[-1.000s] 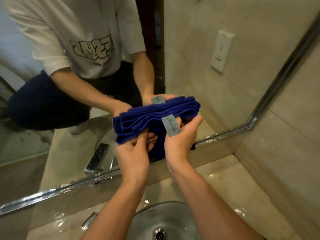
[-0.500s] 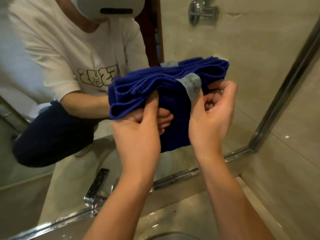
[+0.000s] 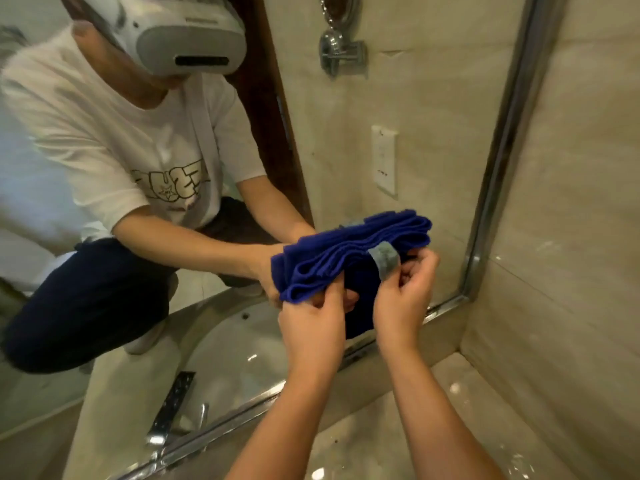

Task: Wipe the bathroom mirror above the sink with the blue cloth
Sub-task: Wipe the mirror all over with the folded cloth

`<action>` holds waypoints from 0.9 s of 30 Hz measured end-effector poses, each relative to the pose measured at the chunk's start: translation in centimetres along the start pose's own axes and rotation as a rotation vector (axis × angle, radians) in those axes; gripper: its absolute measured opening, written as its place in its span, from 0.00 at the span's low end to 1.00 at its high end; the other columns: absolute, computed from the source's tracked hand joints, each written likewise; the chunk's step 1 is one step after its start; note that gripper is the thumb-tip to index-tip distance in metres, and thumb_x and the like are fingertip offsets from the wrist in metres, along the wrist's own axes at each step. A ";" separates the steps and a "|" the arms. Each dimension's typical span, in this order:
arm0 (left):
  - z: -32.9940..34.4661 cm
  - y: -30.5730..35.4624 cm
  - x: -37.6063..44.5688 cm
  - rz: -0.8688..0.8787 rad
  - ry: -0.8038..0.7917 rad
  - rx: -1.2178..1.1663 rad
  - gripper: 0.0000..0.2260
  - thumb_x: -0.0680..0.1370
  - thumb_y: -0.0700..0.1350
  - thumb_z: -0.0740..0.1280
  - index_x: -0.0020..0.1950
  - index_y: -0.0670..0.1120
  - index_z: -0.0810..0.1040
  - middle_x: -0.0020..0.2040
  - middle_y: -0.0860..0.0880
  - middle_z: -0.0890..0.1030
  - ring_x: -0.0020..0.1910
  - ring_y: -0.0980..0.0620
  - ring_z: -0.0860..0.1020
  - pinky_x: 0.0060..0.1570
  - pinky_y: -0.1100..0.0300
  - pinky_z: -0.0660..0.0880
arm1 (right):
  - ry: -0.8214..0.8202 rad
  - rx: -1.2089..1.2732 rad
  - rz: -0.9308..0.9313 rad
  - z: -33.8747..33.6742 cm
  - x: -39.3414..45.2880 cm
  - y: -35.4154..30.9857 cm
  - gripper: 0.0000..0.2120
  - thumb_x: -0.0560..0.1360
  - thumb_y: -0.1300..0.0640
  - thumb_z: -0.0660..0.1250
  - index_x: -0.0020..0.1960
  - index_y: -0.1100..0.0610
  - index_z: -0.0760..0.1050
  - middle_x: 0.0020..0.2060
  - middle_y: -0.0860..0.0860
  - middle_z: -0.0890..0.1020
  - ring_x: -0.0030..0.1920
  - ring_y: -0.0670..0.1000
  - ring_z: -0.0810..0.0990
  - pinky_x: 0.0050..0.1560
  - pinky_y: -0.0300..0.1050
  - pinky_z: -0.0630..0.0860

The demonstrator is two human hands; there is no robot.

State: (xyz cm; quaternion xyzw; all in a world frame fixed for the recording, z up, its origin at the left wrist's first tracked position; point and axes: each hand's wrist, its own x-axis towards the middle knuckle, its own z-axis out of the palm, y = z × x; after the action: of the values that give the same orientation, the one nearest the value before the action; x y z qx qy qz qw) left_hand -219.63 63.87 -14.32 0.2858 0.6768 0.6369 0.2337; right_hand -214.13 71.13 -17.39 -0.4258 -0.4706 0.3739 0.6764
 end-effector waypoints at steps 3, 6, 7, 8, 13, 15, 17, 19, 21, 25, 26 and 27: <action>-0.6 1.4 -0.4 0.015 0.018 -0.037 0.11 0.78 0.47 0.69 0.41 0.43 0.84 0.36 0.47 0.86 0.39 0.50 0.85 0.51 0.45 0.81 | -0.030 0.017 -0.003 0.4 0.2 -2.3 0.06 0.80 0.59 0.64 0.51 0.51 0.67 0.38 0.44 0.75 0.37 0.39 0.75 0.36 0.29 0.69; -1.9 4.9 -0.5 0.132 0.070 -0.068 0.13 0.78 0.49 0.68 0.41 0.41 0.84 0.37 0.45 0.86 0.39 0.48 0.85 0.47 0.48 0.82 | -0.101 0.043 -0.088 1.3 1.0 -5.6 0.04 0.80 0.57 0.63 0.51 0.52 0.68 0.39 0.46 0.77 0.37 0.41 0.76 0.38 0.33 0.72; -2.5 6.4 -0.3 0.167 0.085 -0.077 0.14 0.78 0.50 0.68 0.41 0.41 0.84 0.36 0.45 0.86 0.39 0.47 0.85 0.45 0.50 0.82 | -0.118 0.073 -0.111 1.6 1.3 -6.8 0.05 0.80 0.56 0.64 0.52 0.53 0.68 0.38 0.47 0.77 0.36 0.42 0.75 0.37 0.34 0.72; -3.0 8.0 -0.1 0.191 0.096 -0.093 0.14 0.78 0.50 0.68 0.41 0.41 0.84 0.36 0.45 0.85 0.38 0.47 0.85 0.43 0.51 0.82 | -0.134 0.100 -0.136 1.9 1.6 -7.9 0.06 0.79 0.55 0.65 0.52 0.53 0.68 0.37 0.47 0.76 0.35 0.43 0.75 0.37 0.35 0.72; -3.6 11.8 0.8 0.171 0.048 -0.088 0.19 0.77 0.54 0.68 0.39 0.38 0.83 0.35 0.43 0.85 0.37 0.45 0.85 0.42 0.53 0.82 | -0.127 0.103 -0.187 3.0 2.4 -10.5 0.13 0.76 0.48 0.69 0.51 0.53 0.68 0.32 0.47 0.74 0.32 0.45 0.73 0.35 0.44 0.73; -3.1 11.5 0.8 0.188 0.056 -0.080 0.19 0.78 0.53 0.67 0.38 0.38 0.83 0.35 0.43 0.85 0.37 0.46 0.85 0.40 0.55 0.82 | -0.114 0.115 -0.206 3.0 2.7 -9.9 0.11 0.76 0.50 0.69 0.50 0.54 0.69 0.29 0.44 0.72 0.30 0.44 0.72 0.33 0.40 0.70; -2.5 11.0 1.0 0.203 0.053 -0.088 0.18 0.78 0.52 0.68 0.38 0.38 0.82 0.35 0.43 0.85 0.36 0.46 0.85 0.38 0.57 0.82 | -0.101 0.116 -0.218 2.5 3.1 -9.0 0.11 0.76 0.50 0.69 0.49 0.55 0.70 0.29 0.44 0.72 0.29 0.44 0.71 0.32 0.38 0.69; -1.3 9.9 1.2 0.194 0.022 -0.083 0.17 0.78 0.51 0.68 0.38 0.38 0.83 0.35 0.43 0.85 0.36 0.46 0.85 0.39 0.55 0.82 | -0.097 0.132 -0.189 1.7 3.7 -7.7 0.12 0.76 0.48 0.68 0.49 0.54 0.70 0.30 0.46 0.74 0.31 0.45 0.72 0.33 0.38 0.70; 0.1 8.1 1.4 0.153 -0.001 -0.047 0.16 0.77 0.50 0.69 0.35 0.39 0.83 0.34 0.43 0.85 0.36 0.46 0.85 0.44 0.50 0.83 | -0.082 0.131 -0.119 0.7 4.2 -5.7 0.10 0.76 0.49 0.68 0.49 0.52 0.69 0.32 0.46 0.74 0.32 0.44 0.73 0.34 0.36 0.70; 2.6 4.0 1.3 0.039 -0.029 0.050 0.14 0.76 0.52 0.71 0.32 0.49 0.84 0.32 0.46 0.85 0.36 0.49 0.85 0.48 0.46 0.81 | -0.028 0.120 0.055 -1.3 4.3 -1.2 0.09 0.76 0.51 0.69 0.48 0.48 0.69 0.34 0.46 0.74 0.32 0.41 0.73 0.37 0.37 0.70; 2.9 3.3 1.0 0.017 -0.034 0.078 0.13 0.76 0.53 0.70 0.33 0.50 0.84 0.33 0.47 0.85 0.36 0.51 0.85 0.49 0.46 0.81 | -0.016 0.115 0.094 -1.6 4.1 -0.4 0.09 0.76 0.50 0.69 0.50 0.48 0.68 0.34 0.46 0.74 0.33 0.40 0.73 0.38 0.37 0.70; 3.2 2.8 0.9 0.008 -0.036 0.101 0.14 0.76 0.54 0.70 0.34 0.49 0.84 0.33 0.49 0.85 0.36 0.52 0.85 0.49 0.46 0.81 | -0.002 0.116 0.123 -1.7 3.9 0.1 0.11 0.76 0.50 0.69 0.52 0.49 0.68 0.35 0.46 0.75 0.33 0.40 0.74 0.38 0.38 0.70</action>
State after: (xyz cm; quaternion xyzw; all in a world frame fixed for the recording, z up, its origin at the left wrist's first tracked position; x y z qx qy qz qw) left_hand -217.84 66.85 -11.71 0.3112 0.7028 0.5976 0.2285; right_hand -211.45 74.34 -16.57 -0.4136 -0.4219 0.4416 0.6752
